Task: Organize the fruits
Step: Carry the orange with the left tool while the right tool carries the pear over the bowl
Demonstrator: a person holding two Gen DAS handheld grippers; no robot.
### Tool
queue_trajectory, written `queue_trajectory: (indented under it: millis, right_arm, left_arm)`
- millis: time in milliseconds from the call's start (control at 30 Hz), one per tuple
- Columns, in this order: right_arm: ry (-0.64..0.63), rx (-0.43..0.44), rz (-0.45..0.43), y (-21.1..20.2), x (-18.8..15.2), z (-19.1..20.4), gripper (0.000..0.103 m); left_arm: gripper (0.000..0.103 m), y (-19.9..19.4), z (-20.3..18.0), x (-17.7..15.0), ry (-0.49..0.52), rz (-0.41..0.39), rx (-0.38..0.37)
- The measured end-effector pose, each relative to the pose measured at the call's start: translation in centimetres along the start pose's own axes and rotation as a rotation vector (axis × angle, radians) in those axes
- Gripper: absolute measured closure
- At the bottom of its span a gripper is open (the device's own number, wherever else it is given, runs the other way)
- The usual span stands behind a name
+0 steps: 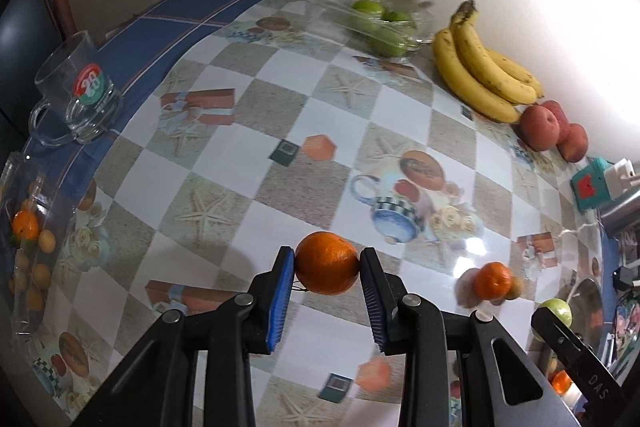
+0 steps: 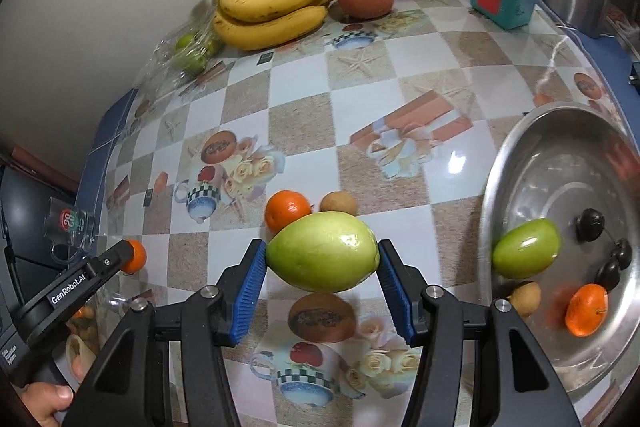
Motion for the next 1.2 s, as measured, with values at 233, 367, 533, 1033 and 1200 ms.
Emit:
queue_trajectory:
  millis: [233, 367, 533, 1033, 1200]
  right_arm:
    - [0.047, -0.021, -0.037, -2.0, 0.7, -2.4, 0.046]
    - [0.084, -0.026, -0.060, -3.3, 0.9, -3.8, 0.046]
    - [0.122, -0.037, -0.085, -4.6, 1.1, -5.5, 0.046]
    - [0.297, -0.089, -0.108, -6.4, 0.4, -13.3, 0.046]
    - [0.348, -0.106, -0.117, -7.1, -0.1, -15.6, 0.046]
  left_arm:
    - [0.067, -1.4, -3.8, -0.6, 0.035, -0.020, -0.040]
    - [0.067, -1.8, -6.5, -1.2, 0.072, -0.024, -0.070]
    - [0.067, -2.2, -9.4, -2.1, 0.122, -0.026, -0.093]
    - [0.067, -2.5, -18.1, -5.5, 0.298, -0.005, -0.167]
    - [0.067, -2.6, -21.0, -6.9, 0.370, 0.002, -0.194]
Point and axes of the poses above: each gripper's, at about its wrist camera, not at the fingertips, and y roughly the way its jaws point, z to its left, x to its top, the point moved 6 cm from there along y, roughly the way its jaws point, and after that the axes turned 5 degrees about -y, right-handed, at the moved point
